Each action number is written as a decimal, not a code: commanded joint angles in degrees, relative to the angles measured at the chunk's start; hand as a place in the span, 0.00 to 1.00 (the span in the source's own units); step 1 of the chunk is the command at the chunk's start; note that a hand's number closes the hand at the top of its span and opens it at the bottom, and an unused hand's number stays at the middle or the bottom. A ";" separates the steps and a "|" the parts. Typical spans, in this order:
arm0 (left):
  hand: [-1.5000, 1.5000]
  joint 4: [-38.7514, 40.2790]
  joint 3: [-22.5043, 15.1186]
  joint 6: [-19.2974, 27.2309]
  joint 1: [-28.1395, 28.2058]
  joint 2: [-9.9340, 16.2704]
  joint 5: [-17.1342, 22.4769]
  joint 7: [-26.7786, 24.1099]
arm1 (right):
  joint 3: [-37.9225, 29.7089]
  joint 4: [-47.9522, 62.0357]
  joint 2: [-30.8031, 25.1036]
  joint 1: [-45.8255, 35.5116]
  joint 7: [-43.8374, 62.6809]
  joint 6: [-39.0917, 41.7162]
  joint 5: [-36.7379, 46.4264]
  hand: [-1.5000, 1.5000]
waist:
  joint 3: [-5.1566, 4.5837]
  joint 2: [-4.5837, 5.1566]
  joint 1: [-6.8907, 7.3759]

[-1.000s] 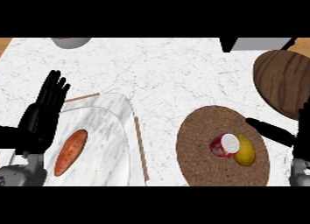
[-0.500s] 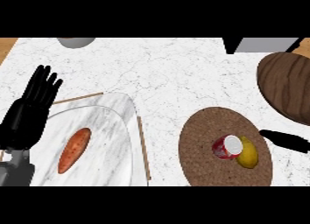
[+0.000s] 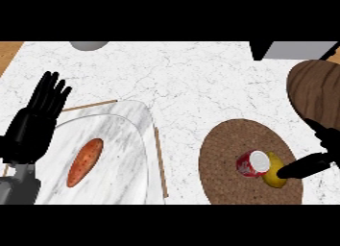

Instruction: Pick the can from the placemat and place it in the bowl

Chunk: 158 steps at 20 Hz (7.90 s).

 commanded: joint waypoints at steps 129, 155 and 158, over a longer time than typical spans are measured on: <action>0.50 -0.22 4.76 -7.10 -3.71 -8.24 -6.56 4.29 | -13.34 85.82 -11.34 -46.23 -97.33 5.66 19.87 0.00 | 0.86 1.83 4.09; 0.50 1.71 8.01 -8.12 -2.70 -7.42 -5.97 0.83 | -32.22 92.86 -30.04 -36.22 -99.21 25.87 1.60 0.00 | 1.33 2.50 1.36; 0.50 0.17 7.95 -8.05 -2.64 -7.50 -4.91 2.47 | -32.99 92.82 -30.92 -34.76 -99.38 28.09 0.80 0.00 | 1.56 2.13 1.46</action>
